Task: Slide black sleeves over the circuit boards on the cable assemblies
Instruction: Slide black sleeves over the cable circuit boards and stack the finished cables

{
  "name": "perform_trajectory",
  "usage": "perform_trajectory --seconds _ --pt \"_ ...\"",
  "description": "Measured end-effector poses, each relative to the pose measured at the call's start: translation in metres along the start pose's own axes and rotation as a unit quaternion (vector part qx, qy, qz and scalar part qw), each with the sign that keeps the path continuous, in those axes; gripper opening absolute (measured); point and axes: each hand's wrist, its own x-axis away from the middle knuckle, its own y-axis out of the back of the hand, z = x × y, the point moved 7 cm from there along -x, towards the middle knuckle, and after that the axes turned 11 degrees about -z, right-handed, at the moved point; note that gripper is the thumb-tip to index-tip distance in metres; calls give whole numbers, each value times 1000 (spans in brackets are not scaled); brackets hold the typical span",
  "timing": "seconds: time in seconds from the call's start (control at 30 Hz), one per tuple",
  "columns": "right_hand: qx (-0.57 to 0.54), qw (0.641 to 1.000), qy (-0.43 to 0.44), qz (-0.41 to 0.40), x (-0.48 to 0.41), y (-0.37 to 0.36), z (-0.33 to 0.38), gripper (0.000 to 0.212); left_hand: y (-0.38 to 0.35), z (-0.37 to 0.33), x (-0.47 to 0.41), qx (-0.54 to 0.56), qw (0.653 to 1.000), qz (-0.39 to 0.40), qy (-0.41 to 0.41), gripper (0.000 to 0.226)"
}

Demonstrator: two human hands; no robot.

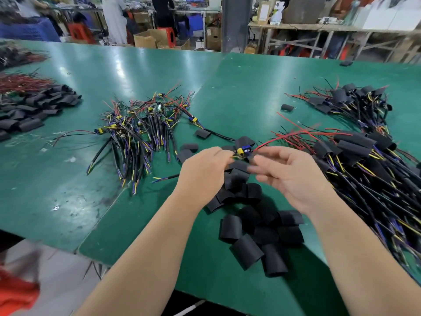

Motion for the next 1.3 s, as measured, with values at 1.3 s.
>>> perform_trajectory --seconds 1.3 --pt "579 754 302 66 18 -49 -12 56 33 62 9 40 967 -143 209 25"
